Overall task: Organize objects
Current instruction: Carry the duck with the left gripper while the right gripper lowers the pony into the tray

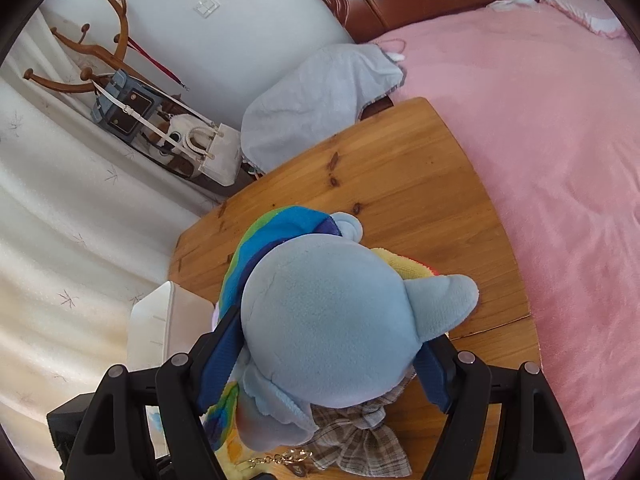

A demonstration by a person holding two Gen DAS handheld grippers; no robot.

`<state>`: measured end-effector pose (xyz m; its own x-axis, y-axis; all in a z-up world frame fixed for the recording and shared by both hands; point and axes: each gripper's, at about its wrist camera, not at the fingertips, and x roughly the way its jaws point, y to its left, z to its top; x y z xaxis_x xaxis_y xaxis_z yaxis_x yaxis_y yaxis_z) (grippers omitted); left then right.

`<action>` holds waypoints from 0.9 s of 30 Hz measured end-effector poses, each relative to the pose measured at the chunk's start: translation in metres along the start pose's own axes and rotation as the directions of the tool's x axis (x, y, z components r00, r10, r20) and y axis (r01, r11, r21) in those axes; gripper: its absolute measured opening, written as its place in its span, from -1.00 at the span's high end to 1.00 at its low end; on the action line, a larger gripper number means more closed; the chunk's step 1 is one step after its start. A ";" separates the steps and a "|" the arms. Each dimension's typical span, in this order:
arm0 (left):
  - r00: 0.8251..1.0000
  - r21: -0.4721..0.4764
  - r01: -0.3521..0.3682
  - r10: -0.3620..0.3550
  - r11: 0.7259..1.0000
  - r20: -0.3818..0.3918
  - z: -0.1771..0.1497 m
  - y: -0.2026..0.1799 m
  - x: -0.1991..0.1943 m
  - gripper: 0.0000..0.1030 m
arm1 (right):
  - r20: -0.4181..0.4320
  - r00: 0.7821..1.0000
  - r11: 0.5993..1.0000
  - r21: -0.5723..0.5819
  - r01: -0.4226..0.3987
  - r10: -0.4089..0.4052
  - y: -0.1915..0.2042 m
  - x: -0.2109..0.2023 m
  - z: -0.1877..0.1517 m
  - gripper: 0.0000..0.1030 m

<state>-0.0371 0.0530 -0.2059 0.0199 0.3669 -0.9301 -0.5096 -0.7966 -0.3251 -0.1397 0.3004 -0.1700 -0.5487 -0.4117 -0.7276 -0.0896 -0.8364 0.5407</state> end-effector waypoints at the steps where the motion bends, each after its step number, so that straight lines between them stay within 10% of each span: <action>1: 1.000 0.007 0.002 -0.002 1.000 0.008 -0.002 0.002 -0.006 -0.38 | 0.015 1.000 1.000 -0.010 0.009 -0.008 0.005 -0.003 -0.001 -0.52; 27: 0.971 -0.014 0.063 -0.058 0.998 0.230 -0.010 0.077 -0.135 -0.38 | 0.095 0.993 0.996 -0.073 -0.059 0.066 0.118 0.009 -0.036 -0.52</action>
<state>-0.0703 -0.0624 -0.1070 -0.1487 0.5132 -0.8453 -0.4950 -0.7786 -0.3857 -0.1250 0.1852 -0.1280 -0.6302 -0.4297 -0.6467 0.0041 -0.8348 0.5506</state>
